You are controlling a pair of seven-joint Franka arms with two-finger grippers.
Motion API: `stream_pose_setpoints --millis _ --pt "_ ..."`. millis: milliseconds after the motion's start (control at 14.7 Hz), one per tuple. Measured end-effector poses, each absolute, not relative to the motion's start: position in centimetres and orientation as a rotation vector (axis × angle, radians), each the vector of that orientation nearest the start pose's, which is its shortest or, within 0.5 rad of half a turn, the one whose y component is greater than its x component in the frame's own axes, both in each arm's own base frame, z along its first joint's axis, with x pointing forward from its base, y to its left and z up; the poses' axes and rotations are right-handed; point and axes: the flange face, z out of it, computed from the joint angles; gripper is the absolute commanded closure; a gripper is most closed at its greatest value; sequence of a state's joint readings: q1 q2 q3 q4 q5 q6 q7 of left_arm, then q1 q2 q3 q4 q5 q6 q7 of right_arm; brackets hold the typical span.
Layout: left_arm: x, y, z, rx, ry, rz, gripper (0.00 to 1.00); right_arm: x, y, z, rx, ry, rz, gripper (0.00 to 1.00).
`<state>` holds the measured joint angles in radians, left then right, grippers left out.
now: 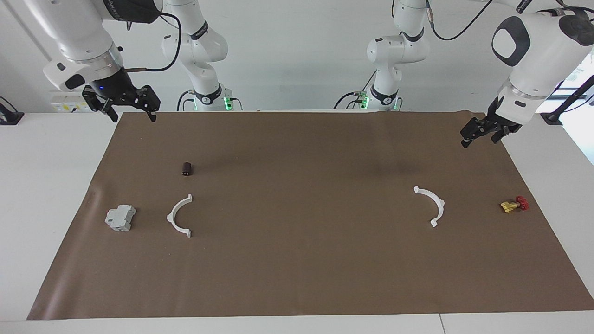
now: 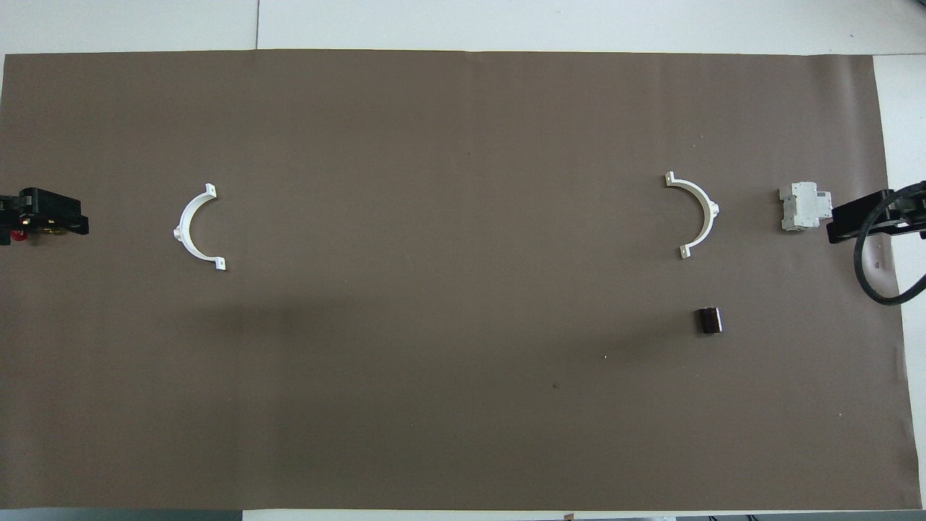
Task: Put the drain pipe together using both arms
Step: 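Reach the right gripper down and grasp the white clamp half nearby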
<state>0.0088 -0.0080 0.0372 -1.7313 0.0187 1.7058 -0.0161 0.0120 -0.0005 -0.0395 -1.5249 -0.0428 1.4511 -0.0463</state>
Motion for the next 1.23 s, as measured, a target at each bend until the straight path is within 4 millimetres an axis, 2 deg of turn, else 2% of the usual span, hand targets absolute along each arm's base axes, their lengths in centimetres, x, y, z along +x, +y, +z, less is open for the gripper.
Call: stream_pose_setpoints --millis 273,409,545,750,955,1023,1091,1227 --pt "55.7 2.7 56.4 -3.122 -0.093 0.028 0.0 54.3 -1.7 63.7 -3.179 -0.032 0.107 0.0" --pt "55.7 2.7 56.4 -3.122 -0.093 0.028 0.0 54.9 -1.6 63.3 -3.174 -0.035 0.034 0.0" --pt "55.7 2.7 56.4 -3.122 -0.093 0.028 0.0 56.0 -1.3 61.1 -3.156 -0.04 -0.039 0.0" --pt "55.7 2.7 56.4 -3.122 -0.093 0.028 0.0 58.6 -0.3 55.4 -3.116 -0.046 -0.098 0.0" --pt "55.7 2.7 56.4 -3.122 -0.093 0.028 0.0 61.7 0.7 46.4 -3.114 -0.068 -0.163 0.0" --pt "55.7 2.7 56.4 -3.122 -0.093 0.028 0.0 61.9 0.7 43.0 -3.115 -0.087 -0.179 0.0" --pt "55.7 2.7 56.4 -3.122 -0.093 0.028 0.0 61.7 0.5 40.5 -3.118 -0.108 -0.181 0.0" --pt "55.7 2.7 56.4 -3.122 -0.093 0.028 0.0 61.2 -0.5 37.4 -3.122 -0.153 -0.16 0.0"
